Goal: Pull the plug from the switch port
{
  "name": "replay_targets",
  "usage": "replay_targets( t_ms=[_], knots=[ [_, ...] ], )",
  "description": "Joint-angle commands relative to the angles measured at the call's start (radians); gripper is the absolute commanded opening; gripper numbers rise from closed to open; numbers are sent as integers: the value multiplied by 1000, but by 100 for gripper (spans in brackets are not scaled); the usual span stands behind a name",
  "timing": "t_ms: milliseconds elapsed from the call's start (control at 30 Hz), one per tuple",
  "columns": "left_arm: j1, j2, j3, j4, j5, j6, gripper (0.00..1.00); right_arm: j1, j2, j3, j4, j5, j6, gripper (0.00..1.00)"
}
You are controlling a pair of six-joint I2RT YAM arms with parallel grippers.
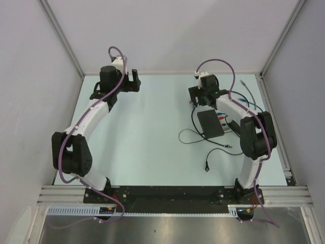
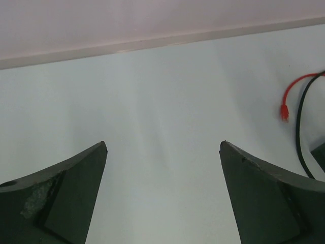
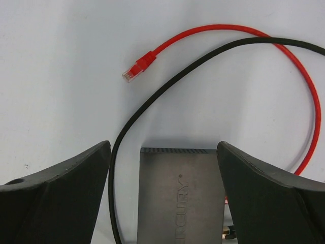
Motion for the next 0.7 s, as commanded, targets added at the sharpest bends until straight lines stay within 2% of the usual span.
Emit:
replay_targets(
  t_ms=[0, 167, 400, 500, 567, 667],
  knots=[
    [-44, -7, -64, 30, 49, -69, 100, 18, 15, 37, 12, -13, -21, 91],
    [-124, -35, -138, 63, 46, -54, 100, 44, 29, 46, -19, -54, -133, 91],
    [-141, -23, -106, 38, 0, -13, 100, 29, 9, 51, -108, -130, -164, 89],
    [-141, -23, -83, 27, -35, 30, 100, -16, -6, 51, -171, -174, -194, 85],
    [-138, -37, -78, 17, -81, 73, 100, -58, -2, 51, -201, -114, -193, 82],
    [-125, -64, -78, -19, -83, 125, 100, -150, 2, 45, -266, -131, -187, 79]
  ],
)
